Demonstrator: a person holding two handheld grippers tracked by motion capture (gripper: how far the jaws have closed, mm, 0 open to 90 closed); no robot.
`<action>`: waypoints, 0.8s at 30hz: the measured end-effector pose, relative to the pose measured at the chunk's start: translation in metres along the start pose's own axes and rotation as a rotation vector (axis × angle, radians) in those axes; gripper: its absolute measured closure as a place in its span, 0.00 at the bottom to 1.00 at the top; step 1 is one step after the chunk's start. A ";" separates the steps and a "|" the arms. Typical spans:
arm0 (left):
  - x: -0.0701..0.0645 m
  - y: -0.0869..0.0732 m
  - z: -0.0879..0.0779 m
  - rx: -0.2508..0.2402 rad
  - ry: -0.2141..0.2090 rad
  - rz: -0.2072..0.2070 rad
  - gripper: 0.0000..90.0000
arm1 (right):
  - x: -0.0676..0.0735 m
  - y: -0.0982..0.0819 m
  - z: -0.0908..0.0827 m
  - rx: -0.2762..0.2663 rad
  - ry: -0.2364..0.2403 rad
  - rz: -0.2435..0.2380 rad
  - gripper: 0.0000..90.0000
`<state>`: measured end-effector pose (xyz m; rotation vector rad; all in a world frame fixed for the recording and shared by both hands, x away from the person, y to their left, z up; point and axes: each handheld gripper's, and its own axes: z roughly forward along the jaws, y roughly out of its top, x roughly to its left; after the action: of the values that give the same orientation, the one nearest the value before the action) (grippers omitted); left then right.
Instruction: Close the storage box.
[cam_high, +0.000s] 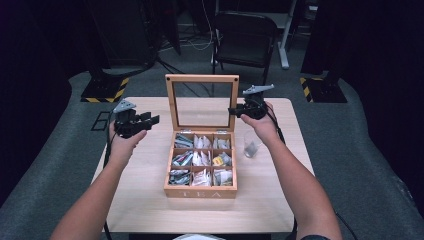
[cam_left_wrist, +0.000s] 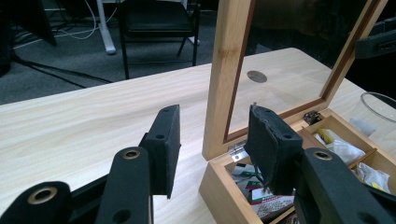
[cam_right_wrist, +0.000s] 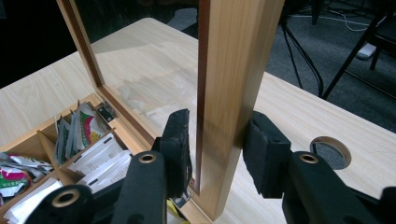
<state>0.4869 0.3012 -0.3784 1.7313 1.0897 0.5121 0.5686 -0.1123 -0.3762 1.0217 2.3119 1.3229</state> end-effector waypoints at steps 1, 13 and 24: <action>0.000 0.000 0.000 -0.002 -0.001 -0.001 0.61 | 0.001 0.000 0.000 0.000 0.001 0.001 0.69; -0.007 0.001 0.005 -0.013 -0.023 0.007 0.60 | 0.009 -0.006 -0.009 -0.028 -0.007 -0.020 0.72; -0.018 0.003 0.013 -0.006 -0.049 0.029 0.60 | 0.020 -0.014 -0.019 -0.072 0.000 -0.014 0.70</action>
<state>0.4887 0.2792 -0.3790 1.7478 1.0290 0.4886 0.5378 -0.1147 -0.3763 0.9807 2.2505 1.3896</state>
